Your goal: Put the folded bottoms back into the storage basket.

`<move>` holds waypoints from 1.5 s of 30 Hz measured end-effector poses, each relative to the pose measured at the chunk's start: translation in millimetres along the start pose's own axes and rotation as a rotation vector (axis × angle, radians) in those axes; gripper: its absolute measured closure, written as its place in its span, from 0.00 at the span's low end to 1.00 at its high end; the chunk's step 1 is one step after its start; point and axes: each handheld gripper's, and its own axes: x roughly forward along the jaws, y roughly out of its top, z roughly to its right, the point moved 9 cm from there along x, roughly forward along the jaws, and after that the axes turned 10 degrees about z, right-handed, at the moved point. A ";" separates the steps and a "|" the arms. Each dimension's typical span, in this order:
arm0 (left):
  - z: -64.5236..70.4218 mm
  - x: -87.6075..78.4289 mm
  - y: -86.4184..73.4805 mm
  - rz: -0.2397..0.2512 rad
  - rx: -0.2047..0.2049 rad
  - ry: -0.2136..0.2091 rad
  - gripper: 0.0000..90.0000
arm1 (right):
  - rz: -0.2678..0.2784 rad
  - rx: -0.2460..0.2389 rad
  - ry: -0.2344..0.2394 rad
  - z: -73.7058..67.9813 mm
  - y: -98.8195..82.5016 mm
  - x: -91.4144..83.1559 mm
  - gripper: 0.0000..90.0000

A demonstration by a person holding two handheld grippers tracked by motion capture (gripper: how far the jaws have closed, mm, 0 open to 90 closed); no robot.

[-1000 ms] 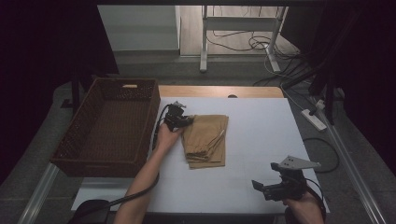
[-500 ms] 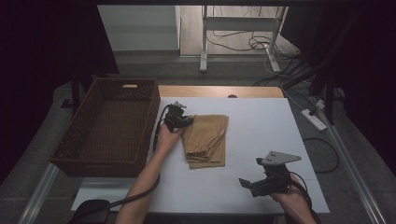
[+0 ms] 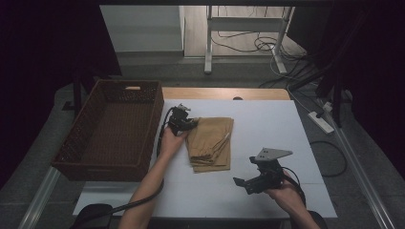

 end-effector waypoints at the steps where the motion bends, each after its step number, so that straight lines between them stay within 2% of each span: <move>1: 0.0 0.0 0.0 0.000 0.001 0.001 0.83 | -0.004 -0.005 0.001 -0.1 0.7 2.2 0.01; 9: 0.7 -0.2 -0.1 0.001 0.020 0.012 0.83 | -0.043 -0.009 -0.010 2.9 6.0 19.8 0.01; 19: 0.8 -0.1 -0.1 0.003 0.022 0.016 0.82 | -0.084 0.001 0.050 -1.6 12.6 46.2 0.01; 24: 1.2 -0.2 -0.1 0.004 0.031 0.024 0.82 | -0.114 0.020 0.052 -1.9 12.6 61.4 0.01; 35: 1.3 -0.1 -0.1 0.005 0.032 0.026 0.82 | -0.163 -0.027 0.056 -2.9 16.8 93.7 0.00; 41: 1.3 -0.1 -0.1 0.006 0.031 0.025 0.82 | -0.171 -0.051 0.069 -7.0 22.1 108.4 0.01; 45: 1.3 -0.1 -0.1 0.006 0.031 0.025 0.82 | -0.160 -0.055 0.095 -10.0 28.5 117.9 0.00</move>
